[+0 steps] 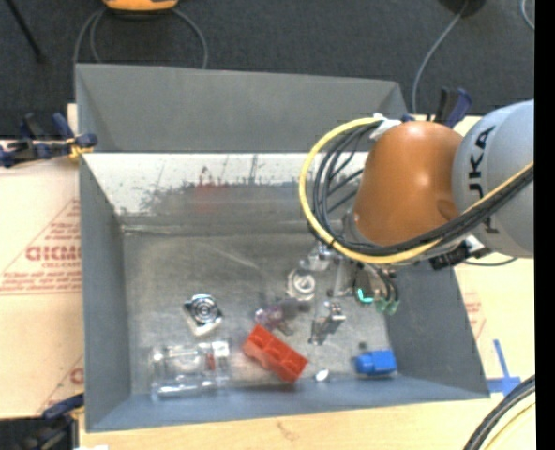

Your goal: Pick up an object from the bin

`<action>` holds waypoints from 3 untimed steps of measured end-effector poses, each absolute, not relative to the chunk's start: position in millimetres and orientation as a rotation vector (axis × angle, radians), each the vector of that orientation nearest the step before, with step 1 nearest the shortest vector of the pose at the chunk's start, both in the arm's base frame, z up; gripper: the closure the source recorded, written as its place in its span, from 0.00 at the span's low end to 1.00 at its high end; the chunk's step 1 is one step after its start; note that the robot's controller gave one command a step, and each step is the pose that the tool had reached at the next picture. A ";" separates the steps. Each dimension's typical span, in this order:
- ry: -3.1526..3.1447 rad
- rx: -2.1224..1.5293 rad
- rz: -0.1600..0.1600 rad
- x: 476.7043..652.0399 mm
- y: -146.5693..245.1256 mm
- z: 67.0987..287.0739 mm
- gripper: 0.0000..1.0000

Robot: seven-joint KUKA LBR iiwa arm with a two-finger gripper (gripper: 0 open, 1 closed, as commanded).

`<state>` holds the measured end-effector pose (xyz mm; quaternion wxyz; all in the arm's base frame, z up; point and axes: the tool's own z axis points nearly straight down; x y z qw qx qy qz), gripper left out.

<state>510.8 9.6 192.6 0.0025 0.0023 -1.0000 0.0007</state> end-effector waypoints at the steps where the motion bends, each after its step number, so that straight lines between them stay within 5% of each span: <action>1: -3.145 0.211 -0.003 491.9 23.2 103.2 0.00; 3: -3.140 0.422 0.003 485.6 43.6 75.4 0.00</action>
Offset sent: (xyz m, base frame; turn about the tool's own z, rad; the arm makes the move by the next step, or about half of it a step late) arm -0.0293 0.0155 -0.1225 -0.1478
